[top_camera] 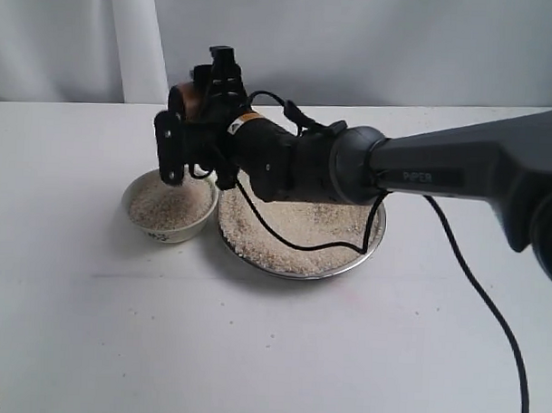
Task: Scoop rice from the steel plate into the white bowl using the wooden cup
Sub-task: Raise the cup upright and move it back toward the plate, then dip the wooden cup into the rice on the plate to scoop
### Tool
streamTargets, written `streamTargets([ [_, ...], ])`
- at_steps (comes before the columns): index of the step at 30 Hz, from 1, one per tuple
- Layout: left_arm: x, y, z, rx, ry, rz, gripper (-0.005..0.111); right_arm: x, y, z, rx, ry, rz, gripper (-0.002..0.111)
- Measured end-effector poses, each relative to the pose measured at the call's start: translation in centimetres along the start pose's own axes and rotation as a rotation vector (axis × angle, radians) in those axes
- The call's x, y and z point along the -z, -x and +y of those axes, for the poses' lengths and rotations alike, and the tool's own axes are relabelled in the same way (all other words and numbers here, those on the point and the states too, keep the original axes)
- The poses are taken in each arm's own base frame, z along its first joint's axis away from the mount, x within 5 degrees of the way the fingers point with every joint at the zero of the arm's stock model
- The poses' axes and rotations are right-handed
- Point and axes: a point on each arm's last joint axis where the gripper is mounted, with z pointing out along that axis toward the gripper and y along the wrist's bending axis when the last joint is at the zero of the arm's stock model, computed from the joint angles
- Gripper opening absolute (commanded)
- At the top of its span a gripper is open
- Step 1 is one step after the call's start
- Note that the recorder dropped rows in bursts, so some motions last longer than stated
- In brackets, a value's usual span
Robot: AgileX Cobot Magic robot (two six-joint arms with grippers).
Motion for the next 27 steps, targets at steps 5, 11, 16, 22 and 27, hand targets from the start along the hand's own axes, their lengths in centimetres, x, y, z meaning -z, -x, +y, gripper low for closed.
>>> streamTargets([
  [5,0.0,0.0,0.0,0.000,0.000,0.000,0.000,2.8,1.7,-3.7,-0.540,0.178,-0.106,0.000],
  [11,0.0,0.0,0.0,0.000,0.000,0.000,0.000,6.3,1.5,-6.6,-0.803,0.318,0.044,0.000],
  [16,0.0,0.0,0.0,0.000,0.000,0.000,0.000,10.5,-0.2,-7.9,-0.781,0.315,0.121,0.000],
  [22,0.0,0.0,0.0,0.000,0.000,0.000,0.000,15.4,-0.4,-8.6,-0.694,0.361,0.110,0.000],
  [27,0.0,0.0,0.0,0.000,0.000,0.000,0.000,17.5,-2.3,-9.3,-0.633,0.254,0.250,0.000],
])
